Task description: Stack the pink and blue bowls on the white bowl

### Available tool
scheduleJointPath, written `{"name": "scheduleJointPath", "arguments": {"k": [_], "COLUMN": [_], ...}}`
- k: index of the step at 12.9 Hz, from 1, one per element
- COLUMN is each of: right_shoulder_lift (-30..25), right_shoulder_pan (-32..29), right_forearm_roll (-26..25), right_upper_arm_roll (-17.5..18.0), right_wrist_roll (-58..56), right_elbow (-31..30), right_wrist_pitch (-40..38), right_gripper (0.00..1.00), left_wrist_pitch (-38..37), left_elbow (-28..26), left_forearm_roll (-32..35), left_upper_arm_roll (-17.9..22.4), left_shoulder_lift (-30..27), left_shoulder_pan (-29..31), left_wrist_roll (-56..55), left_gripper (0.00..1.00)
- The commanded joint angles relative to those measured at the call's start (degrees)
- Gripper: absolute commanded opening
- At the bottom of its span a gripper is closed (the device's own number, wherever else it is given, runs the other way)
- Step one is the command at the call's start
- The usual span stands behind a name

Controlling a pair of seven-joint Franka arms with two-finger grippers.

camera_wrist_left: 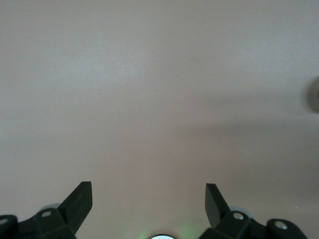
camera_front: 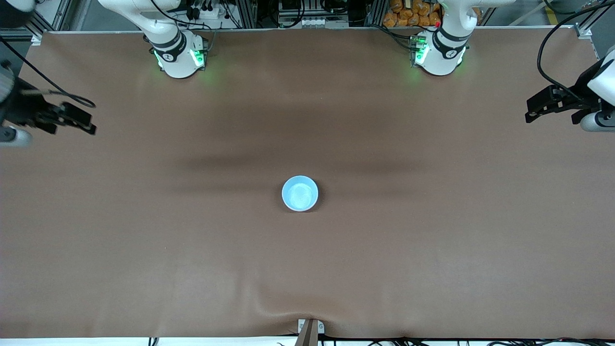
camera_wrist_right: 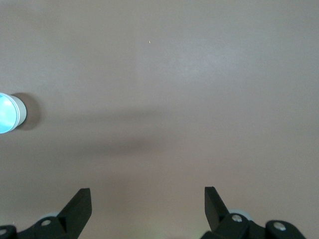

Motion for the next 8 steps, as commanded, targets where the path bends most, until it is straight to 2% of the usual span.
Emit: {"name": "scheduleJointPath", "arguments": {"k": [1, 8], "right_shoulder_lift": [0.5, 0.6], "right_shoulder_pan": [-2.0, -1.8], "right_forearm_roll": [-1.5, -2.3], "right_upper_arm_roll": [1.5, 1.2], "right_wrist_roll": [-2.8, -2.8], "right_elbow": [2.5, 2.4], "right_wrist_pitch": [-2.6, -2.6], "right_gripper": [1.00, 1.00], "left_wrist_pitch": [-0.5, -0.5], "left_elbow": [1.0, 1.0], "left_forearm_roll": [-0.9, -0.9], "left_upper_arm_roll": [0.0, 0.0], "left_shoulder_lift": [0.3, 0.3], "left_shoulder_pan": [0.1, 0.0], "left_wrist_roll": [0.6, 0.5], "left_gripper": [1.00, 1.00]}}
